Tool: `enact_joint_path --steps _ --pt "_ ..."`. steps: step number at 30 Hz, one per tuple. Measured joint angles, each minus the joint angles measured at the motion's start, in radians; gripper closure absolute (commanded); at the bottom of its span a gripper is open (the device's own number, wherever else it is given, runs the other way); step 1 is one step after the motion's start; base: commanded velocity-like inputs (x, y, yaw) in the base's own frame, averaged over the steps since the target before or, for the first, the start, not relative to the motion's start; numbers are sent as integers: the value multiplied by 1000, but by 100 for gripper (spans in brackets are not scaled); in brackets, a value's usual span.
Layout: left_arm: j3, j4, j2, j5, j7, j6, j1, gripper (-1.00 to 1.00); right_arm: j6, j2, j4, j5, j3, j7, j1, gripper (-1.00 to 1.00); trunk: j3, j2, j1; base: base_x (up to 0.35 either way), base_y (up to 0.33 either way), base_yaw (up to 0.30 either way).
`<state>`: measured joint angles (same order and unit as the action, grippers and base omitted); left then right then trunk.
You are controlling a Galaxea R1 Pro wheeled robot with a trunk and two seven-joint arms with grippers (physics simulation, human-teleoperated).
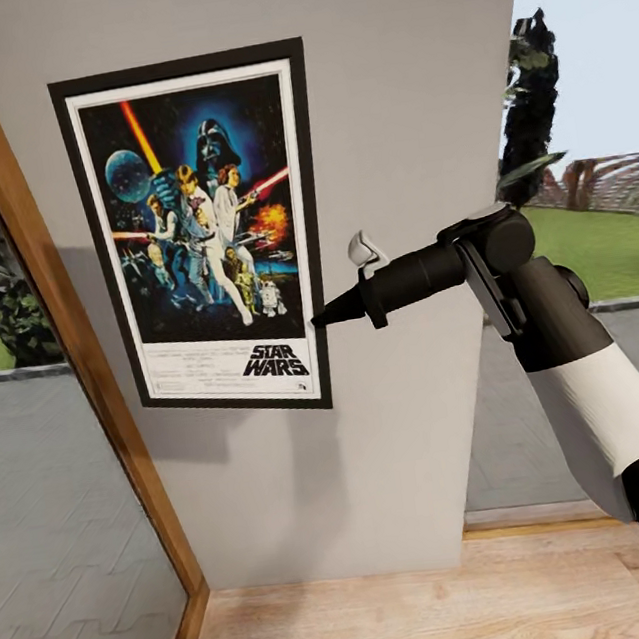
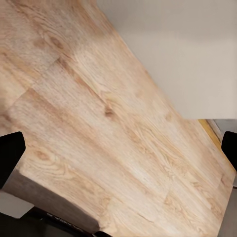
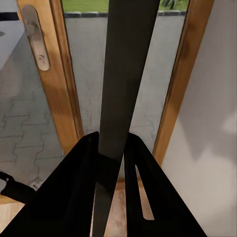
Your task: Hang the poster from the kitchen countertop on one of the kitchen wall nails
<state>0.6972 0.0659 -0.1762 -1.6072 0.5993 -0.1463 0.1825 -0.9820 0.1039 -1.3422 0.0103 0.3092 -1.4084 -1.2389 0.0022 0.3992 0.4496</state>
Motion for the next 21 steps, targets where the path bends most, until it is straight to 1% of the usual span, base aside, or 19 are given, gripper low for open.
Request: enact_joint_path --steps 3,6,15,17,21 --pt "0 -14 0 0 1 0 0 -100 0 6 0 0 0 0 0 100 0 0 0 5 0 0" --pt "0 -25 0 0 1 0 0 -100 0 21 -1 -3 -1 0 0 100 0 0 0 2 0 0" --pt "0 -30 0 0 0 0 0 -100 0 28 -1 -5 -1 0 0 100 0 0 0 6 0 0" --pt "0 -31 0 0 0 1 0 -100 0 29 -2 -5 -1 0 0 100 0 0 0 94 13 0" --pt "0 -31 0 0 0 1 0 -100 0 29 -3 -5 -2 0 0 100 0 0 0 232 68 0"
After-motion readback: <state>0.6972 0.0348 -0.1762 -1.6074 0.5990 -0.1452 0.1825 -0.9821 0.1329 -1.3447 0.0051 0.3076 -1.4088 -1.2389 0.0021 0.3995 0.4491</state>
